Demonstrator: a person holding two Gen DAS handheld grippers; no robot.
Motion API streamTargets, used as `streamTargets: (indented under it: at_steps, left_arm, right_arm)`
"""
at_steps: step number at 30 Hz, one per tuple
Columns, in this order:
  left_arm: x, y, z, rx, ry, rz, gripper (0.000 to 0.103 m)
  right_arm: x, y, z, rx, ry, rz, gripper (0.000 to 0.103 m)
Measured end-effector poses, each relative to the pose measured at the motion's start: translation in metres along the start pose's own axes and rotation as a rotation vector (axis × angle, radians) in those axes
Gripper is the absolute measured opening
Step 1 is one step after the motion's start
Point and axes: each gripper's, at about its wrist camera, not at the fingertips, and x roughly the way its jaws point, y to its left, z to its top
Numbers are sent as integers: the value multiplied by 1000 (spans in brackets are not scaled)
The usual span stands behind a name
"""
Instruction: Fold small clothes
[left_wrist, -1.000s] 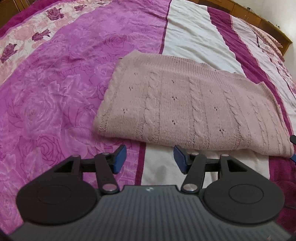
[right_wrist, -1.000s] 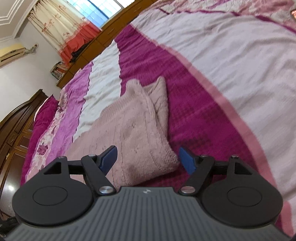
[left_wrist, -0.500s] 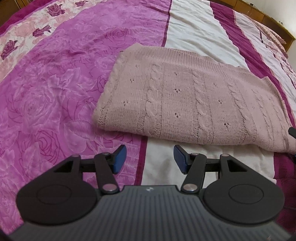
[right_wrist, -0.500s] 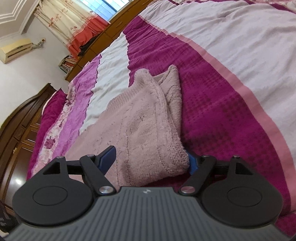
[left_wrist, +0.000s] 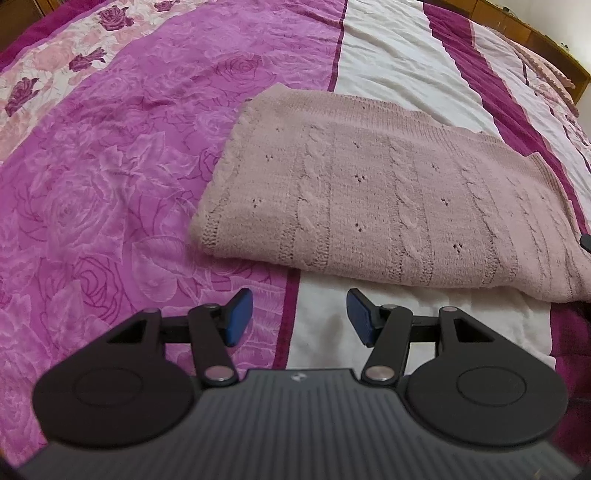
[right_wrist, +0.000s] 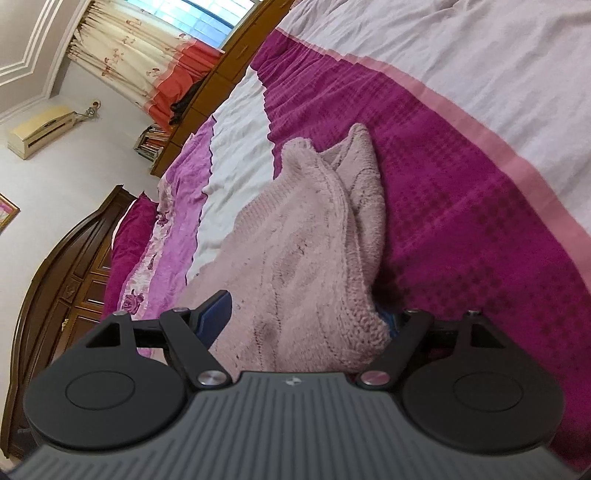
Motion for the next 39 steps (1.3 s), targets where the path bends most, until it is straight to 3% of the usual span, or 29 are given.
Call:
streamTargets:
  at_steps: [17,25,31,39]
  left_arm:
    - [10,5,0,-4,33,32,58]
    - [13,8,1,0,35,38,58]
    - [12,9,0,2,34,46,58]
    - [10,11,1,3,30,57,58]
  right_arm:
    - [8,3,5,59,-71,30,80]
    - [9,19,6,-35,-83,-39,60]
    - [8,23,8,-64,-92,-71,38]
    - [4,40,14,-112,-99,-10,31]
